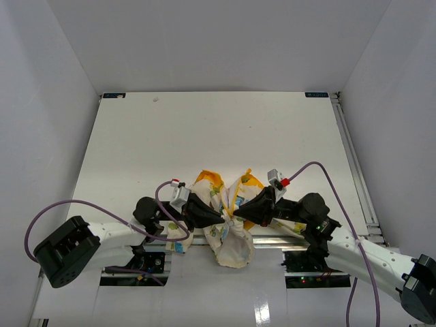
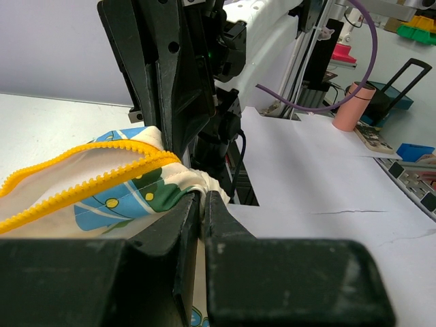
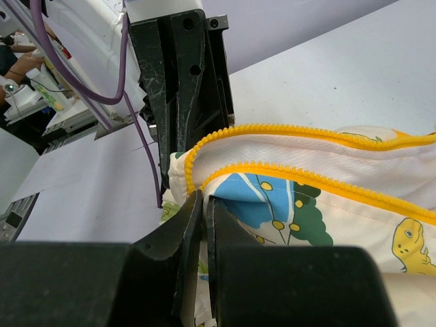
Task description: Zip up the jacket
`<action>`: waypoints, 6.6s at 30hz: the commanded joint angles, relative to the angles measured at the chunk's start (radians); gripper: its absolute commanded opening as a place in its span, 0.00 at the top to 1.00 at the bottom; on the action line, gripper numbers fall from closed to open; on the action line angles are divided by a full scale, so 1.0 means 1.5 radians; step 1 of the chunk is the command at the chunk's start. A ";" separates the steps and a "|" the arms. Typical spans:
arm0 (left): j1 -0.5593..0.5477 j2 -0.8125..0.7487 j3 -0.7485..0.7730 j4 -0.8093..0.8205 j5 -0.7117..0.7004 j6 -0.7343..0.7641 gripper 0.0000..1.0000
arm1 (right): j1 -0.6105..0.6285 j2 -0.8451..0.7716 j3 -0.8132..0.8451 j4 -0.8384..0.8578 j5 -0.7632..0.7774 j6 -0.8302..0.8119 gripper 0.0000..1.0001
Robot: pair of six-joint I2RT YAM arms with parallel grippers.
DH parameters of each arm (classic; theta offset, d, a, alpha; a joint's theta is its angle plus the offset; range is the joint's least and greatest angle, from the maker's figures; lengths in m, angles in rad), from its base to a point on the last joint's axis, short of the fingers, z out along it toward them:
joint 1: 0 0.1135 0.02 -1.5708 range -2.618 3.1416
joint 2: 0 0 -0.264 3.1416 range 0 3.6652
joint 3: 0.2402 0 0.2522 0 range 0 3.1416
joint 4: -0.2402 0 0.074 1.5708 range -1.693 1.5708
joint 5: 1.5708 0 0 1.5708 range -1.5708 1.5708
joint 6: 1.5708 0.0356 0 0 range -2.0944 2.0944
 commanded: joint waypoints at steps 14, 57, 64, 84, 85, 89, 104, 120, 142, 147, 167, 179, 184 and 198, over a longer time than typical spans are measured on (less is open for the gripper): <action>-0.001 -0.046 0.018 0.185 -0.062 -0.014 0.43 | -0.003 0.009 0.010 0.081 0.009 0.000 0.92; -0.010 -0.101 0.154 -0.357 -0.063 0.047 0.40 | -0.002 -0.013 0.002 0.058 0.042 -0.015 0.92; -0.019 -0.095 0.183 -0.445 -0.095 0.067 0.45 | -0.002 -0.011 0.004 0.056 0.049 -0.017 0.92; -0.026 -0.109 0.207 -0.513 -0.078 0.089 0.72 | -0.001 -0.013 0.012 0.042 0.055 -0.018 0.92; -0.026 -0.112 0.206 -0.513 -0.077 0.089 0.68 | -0.001 -0.015 0.012 0.042 0.055 -0.018 0.92; -0.027 -0.122 0.201 -0.511 -0.083 0.085 0.65 | -0.001 -0.022 0.010 0.040 0.055 -0.017 0.92; -0.026 -0.095 0.222 -0.532 -0.054 0.083 1.00 | -0.001 -0.042 0.026 0.005 0.074 -0.026 0.92; -0.027 -0.097 0.240 -0.596 -0.048 0.103 1.00 | -0.001 -0.051 0.079 -0.035 0.111 -0.048 0.92; -0.026 -0.100 0.261 -0.641 -0.036 0.118 1.00 | -0.001 -0.081 0.083 -0.043 0.179 -0.032 0.92; -0.026 -0.100 0.257 -0.642 -0.012 0.122 1.00 | -0.002 -0.085 0.088 -0.044 0.184 -0.032 0.92; -0.026 -0.085 0.252 -0.631 0.034 0.124 1.00 | -0.002 -0.090 0.126 -0.072 0.291 -0.028 0.92; -0.026 -0.084 0.259 -0.629 -0.011 0.114 0.69 | -0.001 -0.073 0.115 -0.072 0.230 -0.025 0.92; -0.026 -0.089 0.263 -0.617 -0.047 0.107 0.83 | -0.002 -0.081 0.108 -0.075 0.214 -0.022 0.92; -0.026 -0.065 0.292 -0.670 -0.015 0.155 1.00 | -0.002 -0.050 0.173 -0.127 0.179 -0.072 0.92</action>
